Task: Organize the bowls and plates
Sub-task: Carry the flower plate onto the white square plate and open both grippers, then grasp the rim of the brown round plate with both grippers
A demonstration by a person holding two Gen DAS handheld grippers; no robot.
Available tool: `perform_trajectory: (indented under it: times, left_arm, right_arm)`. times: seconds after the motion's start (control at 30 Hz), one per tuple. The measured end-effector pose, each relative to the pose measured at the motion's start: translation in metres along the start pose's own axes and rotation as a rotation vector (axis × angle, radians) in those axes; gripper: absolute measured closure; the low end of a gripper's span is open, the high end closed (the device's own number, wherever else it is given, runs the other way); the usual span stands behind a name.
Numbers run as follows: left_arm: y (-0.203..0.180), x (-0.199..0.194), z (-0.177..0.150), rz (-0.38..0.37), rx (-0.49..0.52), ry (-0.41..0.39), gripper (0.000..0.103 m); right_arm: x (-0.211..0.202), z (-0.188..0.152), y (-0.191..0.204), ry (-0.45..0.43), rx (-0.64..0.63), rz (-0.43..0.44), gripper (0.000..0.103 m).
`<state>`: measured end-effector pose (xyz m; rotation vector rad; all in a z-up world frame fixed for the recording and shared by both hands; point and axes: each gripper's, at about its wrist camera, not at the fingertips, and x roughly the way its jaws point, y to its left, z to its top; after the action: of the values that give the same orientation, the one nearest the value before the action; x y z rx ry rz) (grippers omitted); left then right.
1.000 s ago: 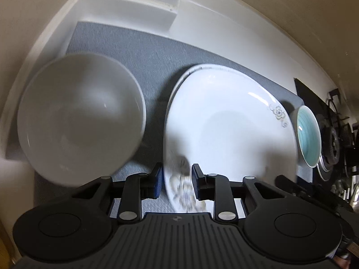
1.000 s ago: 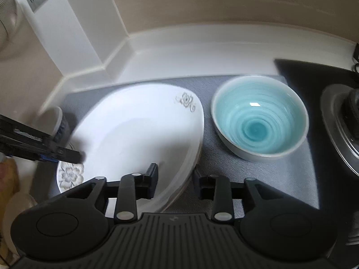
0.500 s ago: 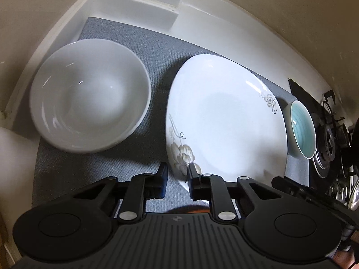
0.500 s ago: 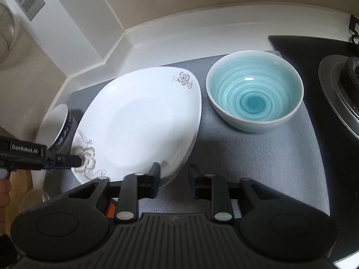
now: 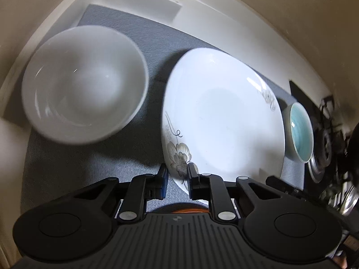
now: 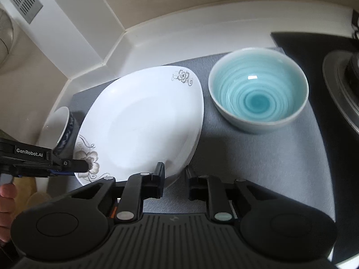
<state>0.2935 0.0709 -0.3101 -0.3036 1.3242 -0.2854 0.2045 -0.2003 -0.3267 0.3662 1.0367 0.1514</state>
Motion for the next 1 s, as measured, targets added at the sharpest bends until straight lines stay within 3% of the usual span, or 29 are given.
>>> perform_trajectory:
  times: [0.17,0.23,0.27,0.3,0.47,0.53,0.63,0.8,0.9,1.0]
  left_arm:
    - [0.006,-0.001,0.003,-0.021,-0.020,0.027,0.083]
    - [0.007,-0.006,-0.005,-0.016,-0.029,0.029,0.073]
    - [0.005,-0.010,-0.010,0.002,-0.012,0.019,0.063]
    - [0.003,-0.014,-0.016,0.021,0.012,0.004,0.058]
    - [-0.005,-0.017,-0.040,0.036,0.063,0.028,0.058]
    - [-0.008,-0.015,-0.046,0.040,0.075,0.045,0.058]
    - [-0.012,-0.012,-0.053,0.058,0.097,0.057,0.058]
    - [-0.023,-0.007,-0.059,0.042,0.142,0.085,0.058]
    - [-0.034,-0.003,-0.063,0.031,0.190,0.110,0.054]
    - [-0.044,0.007,-0.069,0.042,0.252,0.148,0.046]
  right_arm:
    - [-0.005,-0.001,-0.003,0.006,0.057,0.006,0.079]
    - [-0.012,-0.011,0.002,0.016,0.049,0.020,0.064]
    - [-0.014,-0.018,0.008,0.038,0.024,0.028,0.062]
    - [-0.012,-0.026,0.016,0.078,-0.019,0.016,0.062]
    - [-0.005,-0.067,0.049,0.188,-0.186,0.030,0.063]
    - [-0.003,-0.077,0.054,0.200,-0.245,0.001,0.086]
    - [-0.010,-0.077,0.042,0.175,-0.239,-0.056,0.096]
    - [-0.025,-0.063,0.010,0.128,-0.166,-0.169,0.096]
    - [-0.034,-0.063,-0.003,0.122,-0.124,-0.157,0.091]
    - [-0.038,-0.069,-0.005,0.124,-0.107,-0.152,0.077]
